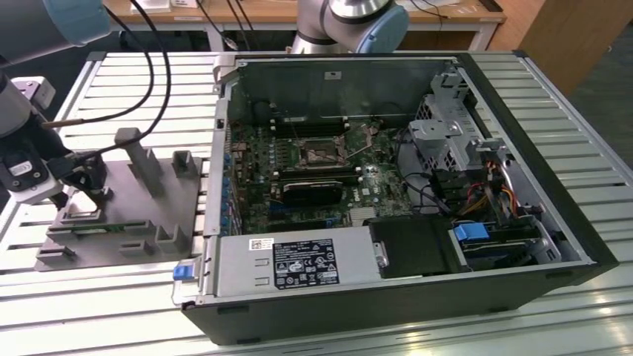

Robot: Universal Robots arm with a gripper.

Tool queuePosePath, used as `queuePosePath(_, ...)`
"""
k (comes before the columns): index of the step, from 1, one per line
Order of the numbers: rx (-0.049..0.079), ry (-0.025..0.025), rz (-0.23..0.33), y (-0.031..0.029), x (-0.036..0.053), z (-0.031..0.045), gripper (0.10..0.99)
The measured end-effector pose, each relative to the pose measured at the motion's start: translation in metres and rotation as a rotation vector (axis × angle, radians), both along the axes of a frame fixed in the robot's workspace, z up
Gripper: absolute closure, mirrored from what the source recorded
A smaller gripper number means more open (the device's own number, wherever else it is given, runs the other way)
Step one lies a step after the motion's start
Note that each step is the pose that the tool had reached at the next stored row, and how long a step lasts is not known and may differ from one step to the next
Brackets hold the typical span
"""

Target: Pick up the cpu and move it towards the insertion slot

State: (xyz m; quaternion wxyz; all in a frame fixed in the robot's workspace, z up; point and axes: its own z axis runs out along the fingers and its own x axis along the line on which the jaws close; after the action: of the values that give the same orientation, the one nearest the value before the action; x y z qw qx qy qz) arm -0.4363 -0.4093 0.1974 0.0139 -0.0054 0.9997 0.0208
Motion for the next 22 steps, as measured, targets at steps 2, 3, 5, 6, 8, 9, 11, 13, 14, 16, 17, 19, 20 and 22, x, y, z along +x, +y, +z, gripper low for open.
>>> queuePosePath(2, 0.000, 0.0001, 0.000, 0.0005, 0.0000, -0.0014, 0.498)
queuePosePath(3, 0.000, 0.0001, 0.000, 0.0009, -0.0001, -0.0023, 0.498)
queuePosePath(5, 0.000, 0.0002, 0.000, 0.0013, -0.0003, -0.0037, 0.498)
queuePosePath(6, 0.000, 0.0004, 0.000, 0.0014, -0.0005, -0.0043, 0.498)
queuePosePath(8, 0.000, 0.0003, 0.000, 0.0016, -0.0014, -0.0058, 0.498)
queuePosePath(9, 0.000, 0.0003, 0.000, 0.0018, -0.0020, -0.0064, 0.498)
queuePosePath(11, 0.000, 0.0000, 0.000, 0.0020, -0.0025, -0.0078, 0.498)
queuePosePath(13, 0.000, 0.0002, 0.000, 0.0022, -0.0028, -0.0095, 0.498)
queuePosePath(14, 0.000, 0.0001, 0.000, 0.0023, -0.0029, -0.0106, 0.498)
queuePosePath(16, 0.000, 0.0001, 0.000, 0.0023, -0.0030, -0.0127, 0.498)
queuePosePath(17, 0.000, 0.0001, 0.000, 0.0023, -0.0030, -0.0138, 0.498)
queuePosePath(19, 0.000, 0.0002, 0.000, 0.0023, -0.0031, -0.0150, 0.498)
queuePosePath(20, 0.000, 0.0004, 0.000, 0.0023, -0.0031, -0.0149, 0.498)
queuePosePath(22, 0.000, 0.0004, 0.000, 0.0023, -0.0031, -0.0150, 0.498)
